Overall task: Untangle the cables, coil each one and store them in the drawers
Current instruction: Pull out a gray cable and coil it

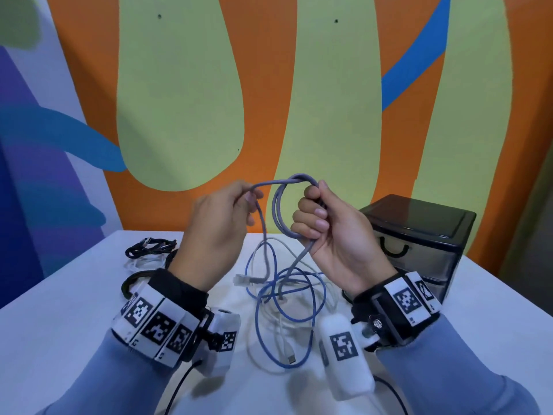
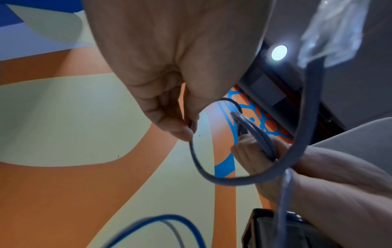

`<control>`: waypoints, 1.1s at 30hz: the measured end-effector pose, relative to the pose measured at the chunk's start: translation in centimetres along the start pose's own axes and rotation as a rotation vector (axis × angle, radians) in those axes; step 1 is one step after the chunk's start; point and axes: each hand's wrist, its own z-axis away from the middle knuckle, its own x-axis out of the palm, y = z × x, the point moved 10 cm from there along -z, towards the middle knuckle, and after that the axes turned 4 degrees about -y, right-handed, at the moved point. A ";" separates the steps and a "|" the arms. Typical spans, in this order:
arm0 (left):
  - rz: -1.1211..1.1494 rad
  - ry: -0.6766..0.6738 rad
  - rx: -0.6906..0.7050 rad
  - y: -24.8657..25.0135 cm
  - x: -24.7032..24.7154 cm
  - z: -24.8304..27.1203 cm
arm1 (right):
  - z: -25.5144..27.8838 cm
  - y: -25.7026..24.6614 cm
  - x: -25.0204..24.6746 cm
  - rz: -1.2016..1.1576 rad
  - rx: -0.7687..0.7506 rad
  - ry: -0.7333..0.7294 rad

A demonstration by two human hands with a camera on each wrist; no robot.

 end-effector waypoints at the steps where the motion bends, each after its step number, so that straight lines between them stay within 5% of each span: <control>1: 0.035 -0.024 0.010 0.2 0.5 0.2 | 0.0 0.2 0.2 0.026 0.003 -0.007; 12: 0.525 -0.228 -0.082 0.3 3.5 0.8 | 1.0 -3.2 -0.2 1.292 -0.397 0.236; 21: 0.526 -0.299 -0.087 2.2 3.5 1.3 | 1.4 -4.1 -0.8 1.153 -0.434 0.262; 26: -0.042 -0.158 0.238 5.0 2.5 2.1 | 1.2 -3.9 -1.2 1.076 -0.436 0.221; 33: -0.392 -0.096 0.278 5.2 2.9 2.5 | 0.4 -2.6 -2.0 1.098 -0.369 0.210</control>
